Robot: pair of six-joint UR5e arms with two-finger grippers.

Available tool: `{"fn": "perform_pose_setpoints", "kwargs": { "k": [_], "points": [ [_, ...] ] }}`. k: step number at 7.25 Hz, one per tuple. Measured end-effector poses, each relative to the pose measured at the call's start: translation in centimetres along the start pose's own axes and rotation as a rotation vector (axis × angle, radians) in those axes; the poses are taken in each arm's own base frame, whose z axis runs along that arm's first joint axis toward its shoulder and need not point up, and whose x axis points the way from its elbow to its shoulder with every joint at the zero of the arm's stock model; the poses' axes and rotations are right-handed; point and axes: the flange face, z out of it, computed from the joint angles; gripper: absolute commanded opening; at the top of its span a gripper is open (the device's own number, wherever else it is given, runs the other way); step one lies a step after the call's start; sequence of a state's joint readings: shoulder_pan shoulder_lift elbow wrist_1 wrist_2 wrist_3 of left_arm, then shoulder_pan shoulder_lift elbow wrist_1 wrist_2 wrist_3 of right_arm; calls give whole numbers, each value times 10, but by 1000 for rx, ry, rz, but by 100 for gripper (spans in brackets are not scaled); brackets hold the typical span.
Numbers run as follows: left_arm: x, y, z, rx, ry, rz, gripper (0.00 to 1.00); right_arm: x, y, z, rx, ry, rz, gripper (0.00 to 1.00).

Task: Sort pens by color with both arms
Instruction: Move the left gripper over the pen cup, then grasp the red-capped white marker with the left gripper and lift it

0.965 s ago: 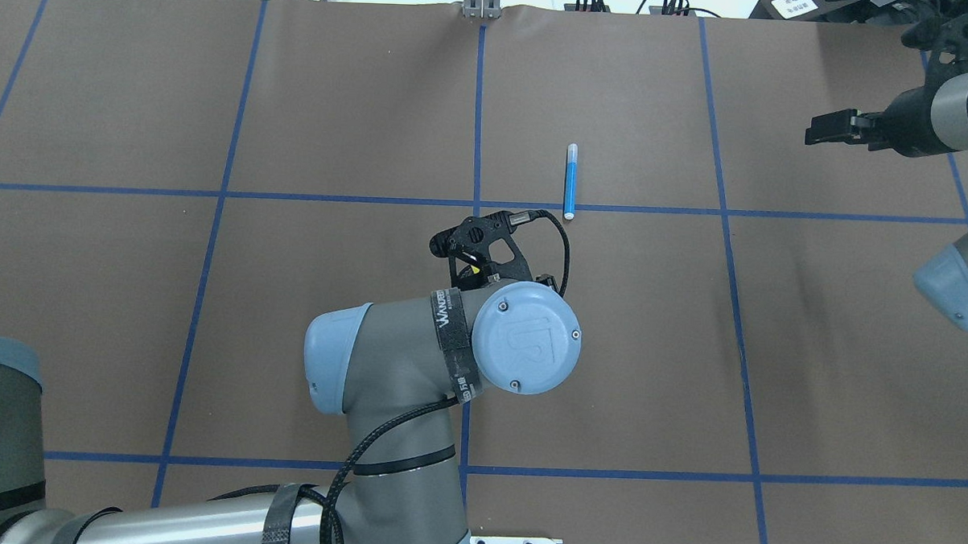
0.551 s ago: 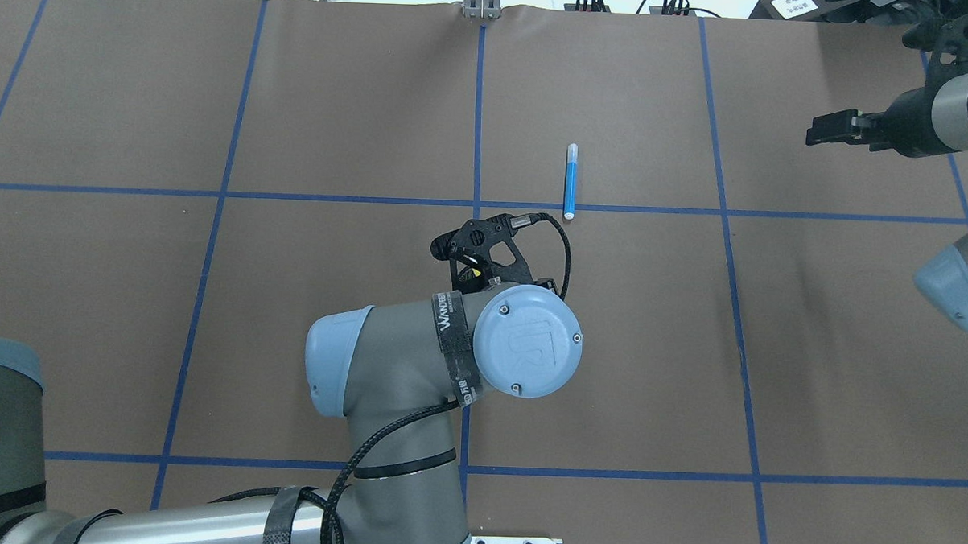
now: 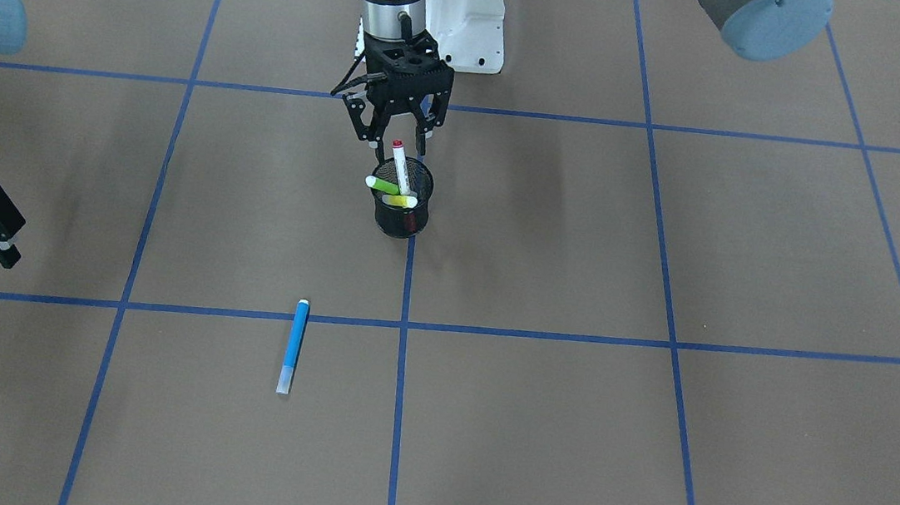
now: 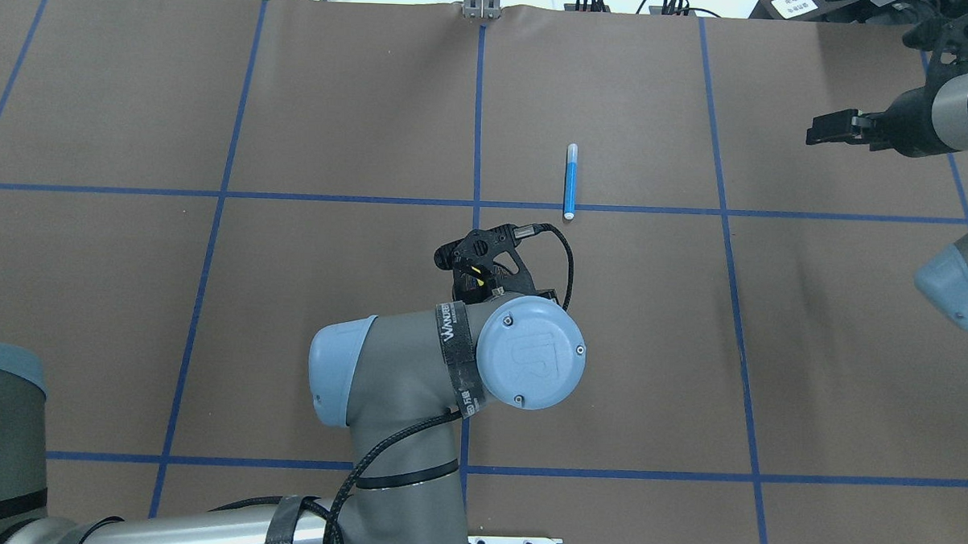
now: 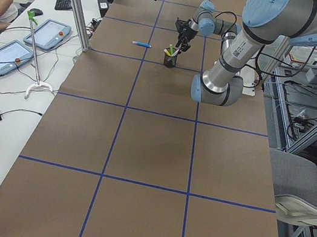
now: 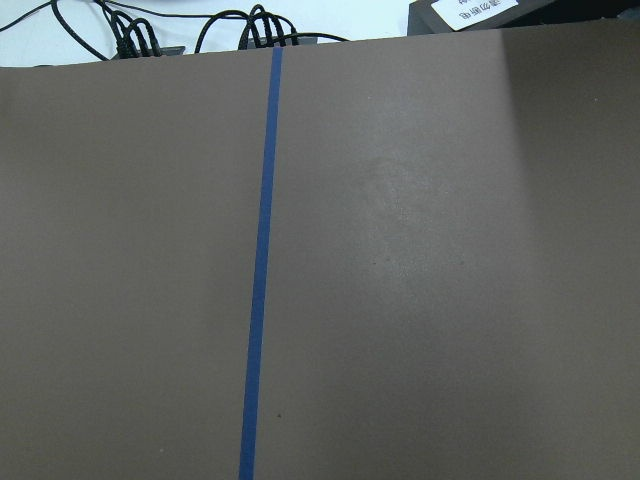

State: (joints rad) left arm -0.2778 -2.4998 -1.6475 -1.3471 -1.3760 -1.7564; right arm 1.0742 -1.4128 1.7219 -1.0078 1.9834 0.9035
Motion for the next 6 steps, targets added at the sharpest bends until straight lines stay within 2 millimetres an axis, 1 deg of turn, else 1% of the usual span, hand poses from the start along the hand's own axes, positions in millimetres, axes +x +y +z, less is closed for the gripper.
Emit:
{"fn": "perform_pose_setpoints", "kwargs": {
  "k": [1,2,4,5,6],
  "points": [
    [0,2,0,-1,-1,2,60,0,0,0,0,0,0,100],
    [-1,3,0,-3,-1,4,49,0,0,0,0,0,1,100],
    [-1,5,1,-4,-3,6,12,0,0,0,-2,1,1,100],
    [-2,5,1,-5,-3,6,0,1,0,1,-3,2,1,100],
    [-1,5,0,-7,-1,6,0,1,0,1,-4,2,1,100]
  ]
}}
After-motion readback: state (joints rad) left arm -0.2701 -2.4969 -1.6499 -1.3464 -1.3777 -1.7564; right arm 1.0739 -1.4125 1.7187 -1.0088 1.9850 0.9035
